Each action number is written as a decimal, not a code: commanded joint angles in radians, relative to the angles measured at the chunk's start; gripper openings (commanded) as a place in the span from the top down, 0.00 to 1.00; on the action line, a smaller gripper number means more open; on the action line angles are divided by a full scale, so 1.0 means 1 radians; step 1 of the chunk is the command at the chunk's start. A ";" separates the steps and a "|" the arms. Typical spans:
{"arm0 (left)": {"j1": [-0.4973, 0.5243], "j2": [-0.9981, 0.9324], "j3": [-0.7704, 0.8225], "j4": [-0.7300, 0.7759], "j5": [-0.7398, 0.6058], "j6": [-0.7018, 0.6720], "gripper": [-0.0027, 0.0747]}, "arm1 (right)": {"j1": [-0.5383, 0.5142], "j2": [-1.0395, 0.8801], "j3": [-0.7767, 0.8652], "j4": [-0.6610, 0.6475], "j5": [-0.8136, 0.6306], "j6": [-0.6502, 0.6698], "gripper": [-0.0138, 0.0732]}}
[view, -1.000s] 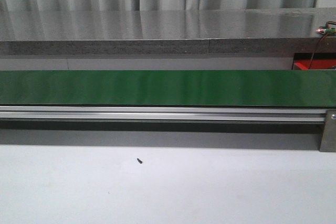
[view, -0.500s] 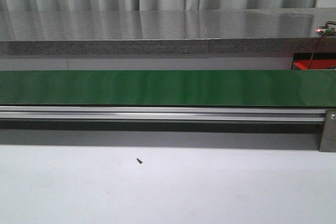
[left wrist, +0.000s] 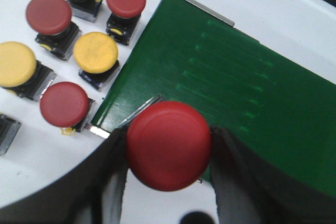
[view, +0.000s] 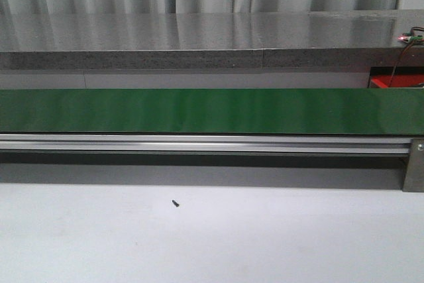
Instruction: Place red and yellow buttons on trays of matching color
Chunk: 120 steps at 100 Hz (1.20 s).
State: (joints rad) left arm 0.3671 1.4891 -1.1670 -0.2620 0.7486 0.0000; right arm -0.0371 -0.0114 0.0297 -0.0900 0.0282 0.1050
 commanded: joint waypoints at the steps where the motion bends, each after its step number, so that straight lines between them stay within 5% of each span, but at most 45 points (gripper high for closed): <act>1: -0.022 0.013 -0.064 -0.015 -0.051 0.007 0.67 | 0.000 -0.018 -0.018 -0.011 -0.079 0.002 0.98; 46: -0.033 0.126 -0.107 -0.017 -0.049 0.009 0.65 | 0.000 -0.018 -0.018 -0.011 -0.079 0.002 0.98; 75: -0.033 0.117 -0.107 -0.023 -0.034 0.020 0.22 | 0.000 -0.018 -0.018 -0.011 -0.079 0.002 0.98; 120: -0.027 -0.053 -0.105 0.031 -0.054 0.020 0.23 | 0.000 -0.018 -0.018 -0.011 -0.079 0.002 0.98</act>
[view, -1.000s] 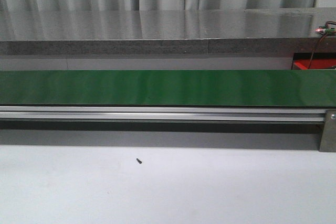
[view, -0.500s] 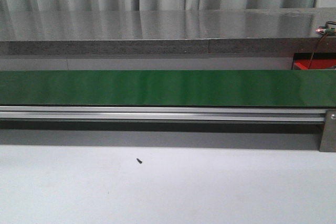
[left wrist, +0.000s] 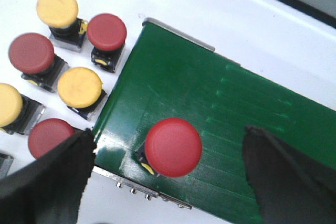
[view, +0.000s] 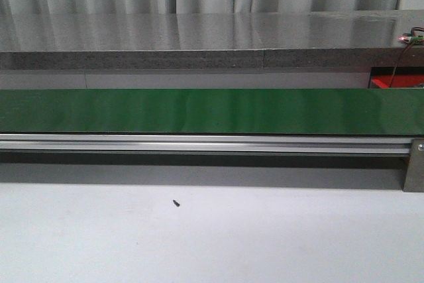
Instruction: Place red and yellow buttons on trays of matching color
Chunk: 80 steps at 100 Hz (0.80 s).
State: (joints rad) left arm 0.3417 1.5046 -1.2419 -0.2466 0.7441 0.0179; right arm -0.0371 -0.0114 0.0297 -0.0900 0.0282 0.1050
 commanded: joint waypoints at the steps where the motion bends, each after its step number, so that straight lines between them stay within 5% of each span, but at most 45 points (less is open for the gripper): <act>1: 0.002 -0.072 -0.030 0.015 -0.050 0.002 0.23 | 0.000 -0.018 -0.018 -0.011 -0.079 0.002 0.98; 80: 0.314 -0.068 0.133 0.015 -0.058 0.082 0.23 | 0.000 -0.018 -0.018 -0.011 -0.079 0.002 0.98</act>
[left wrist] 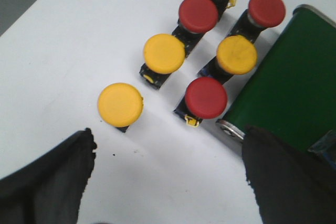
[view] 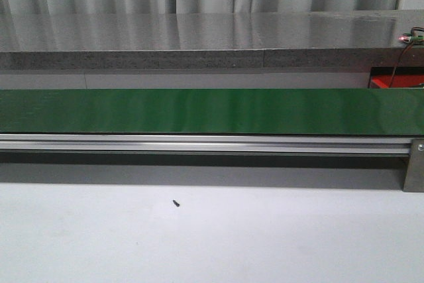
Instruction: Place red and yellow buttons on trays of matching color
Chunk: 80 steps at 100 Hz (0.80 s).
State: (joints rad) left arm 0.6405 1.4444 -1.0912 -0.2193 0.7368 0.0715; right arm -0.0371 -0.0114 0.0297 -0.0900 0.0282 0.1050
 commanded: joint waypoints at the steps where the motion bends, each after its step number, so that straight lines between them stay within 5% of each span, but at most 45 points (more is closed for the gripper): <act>1: 0.015 -0.003 -0.018 -0.013 -0.050 0.032 0.23 | 0.000 -0.018 -0.018 -0.011 -0.079 0.002 0.98; 80: 0.022 0.247 -0.018 0.020 -0.179 0.084 0.23 | 0.000 -0.018 -0.018 -0.011 -0.079 0.002 0.98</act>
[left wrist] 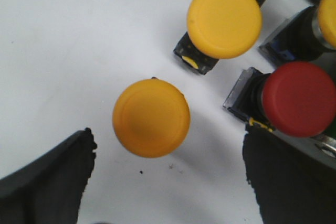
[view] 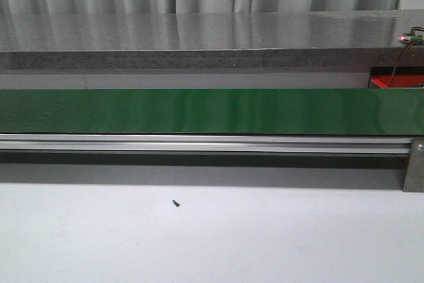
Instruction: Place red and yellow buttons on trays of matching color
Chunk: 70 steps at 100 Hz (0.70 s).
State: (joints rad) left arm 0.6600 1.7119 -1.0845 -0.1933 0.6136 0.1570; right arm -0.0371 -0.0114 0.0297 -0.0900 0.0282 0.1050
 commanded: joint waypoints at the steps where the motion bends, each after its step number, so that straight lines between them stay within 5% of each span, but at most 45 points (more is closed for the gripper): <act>1: 0.002 -0.017 -0.025 -0.006 -0.058 -0.001 0.23 | 0.000 -0.018 -0.018 -0.011 -0.079 0.002 0.98; 22: 0.002 -0.001 -0.025 -0.004 -0.108 -0.001 0.25 | 0.000 -0.018 -0.018 -0.011 -0.079 0.002 0.98; 70: 0.004 -0.001 -0.025 0.002 -0.123 -0.003 0.61 | 0.000 -0.018 -0.018 -0.011 -0.079 0.002 0.98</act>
State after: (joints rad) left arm 0.6615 1.7535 -1.0845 -0.1893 0.5309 0.1570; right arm -0.0371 -0.0114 0.0297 -0.0900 0.0282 0.1050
